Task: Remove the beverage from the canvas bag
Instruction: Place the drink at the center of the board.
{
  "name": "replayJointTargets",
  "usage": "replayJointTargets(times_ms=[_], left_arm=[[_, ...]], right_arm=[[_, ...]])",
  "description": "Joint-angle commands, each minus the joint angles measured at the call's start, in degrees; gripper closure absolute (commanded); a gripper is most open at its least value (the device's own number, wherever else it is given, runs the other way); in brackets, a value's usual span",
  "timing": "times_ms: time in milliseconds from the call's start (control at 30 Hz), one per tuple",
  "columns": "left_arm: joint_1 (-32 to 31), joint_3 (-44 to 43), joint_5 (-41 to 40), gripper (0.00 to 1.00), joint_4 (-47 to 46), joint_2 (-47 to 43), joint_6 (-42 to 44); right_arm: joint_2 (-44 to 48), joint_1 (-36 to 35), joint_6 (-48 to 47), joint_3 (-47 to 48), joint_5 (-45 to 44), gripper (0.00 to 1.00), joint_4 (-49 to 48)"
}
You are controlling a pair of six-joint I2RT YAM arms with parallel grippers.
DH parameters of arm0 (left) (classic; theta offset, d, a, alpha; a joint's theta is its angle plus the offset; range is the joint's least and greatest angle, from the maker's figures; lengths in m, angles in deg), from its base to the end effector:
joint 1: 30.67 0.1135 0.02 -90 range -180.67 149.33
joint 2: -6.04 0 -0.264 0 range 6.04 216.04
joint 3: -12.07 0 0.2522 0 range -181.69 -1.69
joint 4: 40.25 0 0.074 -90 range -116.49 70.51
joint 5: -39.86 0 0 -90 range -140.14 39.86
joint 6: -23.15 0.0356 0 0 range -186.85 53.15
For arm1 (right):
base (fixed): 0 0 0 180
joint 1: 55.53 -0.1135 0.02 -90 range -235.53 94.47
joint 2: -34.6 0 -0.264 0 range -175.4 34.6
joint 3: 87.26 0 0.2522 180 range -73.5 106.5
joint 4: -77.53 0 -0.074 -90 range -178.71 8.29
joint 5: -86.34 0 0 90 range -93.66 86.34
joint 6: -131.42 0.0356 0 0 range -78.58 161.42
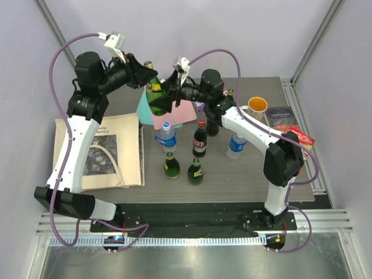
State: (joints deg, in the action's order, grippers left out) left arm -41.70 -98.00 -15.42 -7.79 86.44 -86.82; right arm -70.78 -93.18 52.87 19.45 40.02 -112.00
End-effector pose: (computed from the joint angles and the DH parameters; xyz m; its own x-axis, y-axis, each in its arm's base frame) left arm 0.2889 -0.0770 0.4936 -0.2893 -0.2296 -0.9293 0.6563 0.6591 -0.3672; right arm 0.3334 0.2883 0.3927 -0.0481 0.1442 -0.9884 -0.9889 0.1323 0.0674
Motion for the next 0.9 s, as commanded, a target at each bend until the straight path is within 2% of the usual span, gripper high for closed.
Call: replayJointTargets(times_ms=[0, 67, 300, 400, 600, 867], left_arm=[[-0.75, -1.33, 1.76, 1.0, 0.29, -2.35, -1.39], [-0.75, -0.9, 1.67, 1.0, -0.5, -3.23, -2.18], [-1.89, -0.37, -0.26, 1.0, -3.05, -5.43, -3.85], [-2.07, -0.72, -1.05, 1.0, -3.58, -6.13, -3.85], [-2.07, -0.81, -3.34, 1.0, -4.72, -7.8, -3.94], [-2.07, -0.54, -2.91, 1.0, -7.09, -7.98, -6.92]], right_arm=[[7.73, -0.23, 4.02, 0.75, 0.62, 0.91, -14.77], [8.09, -0.23, 4.47, -0.04, 0.35, 0.84, -15.03], [9.84, -0.06, 4.47, -1.45, -0.09, 0.45, -14.77], [11.16, 0.21, 4.38, -1.8, 0.44, 0.36, -14.15], [15.46, 2.4, 2.54, -3.21, 3.42, 0.26, -11.26], [19.34, 2.84, 2.44, -6.99, 5.71, 0.22, -9.23]])
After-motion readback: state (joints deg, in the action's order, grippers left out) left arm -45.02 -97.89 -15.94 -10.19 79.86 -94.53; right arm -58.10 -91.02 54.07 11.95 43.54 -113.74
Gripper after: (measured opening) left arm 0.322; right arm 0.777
